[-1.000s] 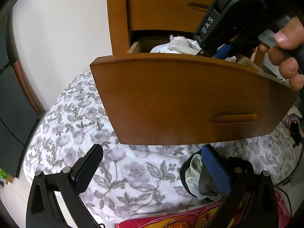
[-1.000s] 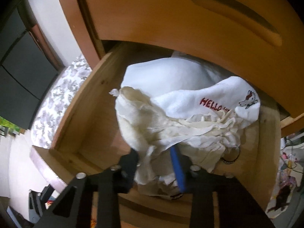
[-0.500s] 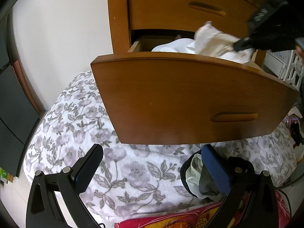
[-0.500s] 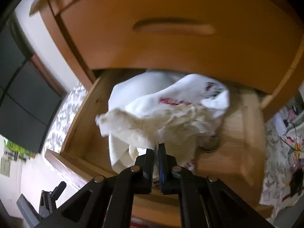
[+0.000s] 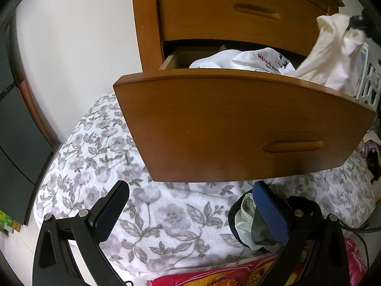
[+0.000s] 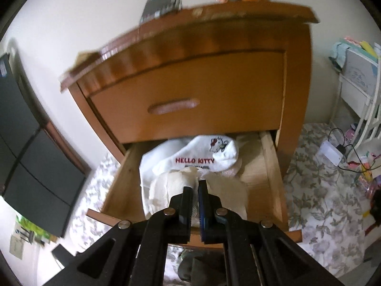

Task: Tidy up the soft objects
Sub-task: 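Lift the cream cloth up out of the drawer with the right tool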

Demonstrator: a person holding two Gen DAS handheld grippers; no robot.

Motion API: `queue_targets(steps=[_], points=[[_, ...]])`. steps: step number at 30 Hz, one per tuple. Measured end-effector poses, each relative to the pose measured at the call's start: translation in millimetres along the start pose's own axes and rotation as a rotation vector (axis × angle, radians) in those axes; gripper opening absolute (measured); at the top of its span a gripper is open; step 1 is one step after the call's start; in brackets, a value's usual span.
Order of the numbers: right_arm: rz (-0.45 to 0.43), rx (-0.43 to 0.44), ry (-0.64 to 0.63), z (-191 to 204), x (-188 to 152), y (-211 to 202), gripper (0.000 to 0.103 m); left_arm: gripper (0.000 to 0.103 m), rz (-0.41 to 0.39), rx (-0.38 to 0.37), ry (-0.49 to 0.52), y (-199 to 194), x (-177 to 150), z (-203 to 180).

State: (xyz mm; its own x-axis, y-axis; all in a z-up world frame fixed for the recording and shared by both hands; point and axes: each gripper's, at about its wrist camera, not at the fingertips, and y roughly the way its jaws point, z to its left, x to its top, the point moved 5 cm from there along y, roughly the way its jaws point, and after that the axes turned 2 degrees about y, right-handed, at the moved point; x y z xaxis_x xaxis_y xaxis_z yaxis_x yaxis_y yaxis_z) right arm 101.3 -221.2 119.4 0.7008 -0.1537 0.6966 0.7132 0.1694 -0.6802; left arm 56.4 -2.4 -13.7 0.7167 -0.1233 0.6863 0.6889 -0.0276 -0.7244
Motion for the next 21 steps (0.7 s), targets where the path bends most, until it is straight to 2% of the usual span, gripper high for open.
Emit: queue_targets(steps=[10, 21], points=[[-0.144, 0.076, 0.043, -2.1, 6.4, -64.5, 0.005, 0.103, -0.005, 0.019, 0.014, -2.3, 0.0, -1.0], [-0.288, 0.121, 0.007, 5.7, 8.4, -138.4, 0.005, 0.103, -0.011, 0.033, 0.022, -2.3, -0.4, -2.8]])
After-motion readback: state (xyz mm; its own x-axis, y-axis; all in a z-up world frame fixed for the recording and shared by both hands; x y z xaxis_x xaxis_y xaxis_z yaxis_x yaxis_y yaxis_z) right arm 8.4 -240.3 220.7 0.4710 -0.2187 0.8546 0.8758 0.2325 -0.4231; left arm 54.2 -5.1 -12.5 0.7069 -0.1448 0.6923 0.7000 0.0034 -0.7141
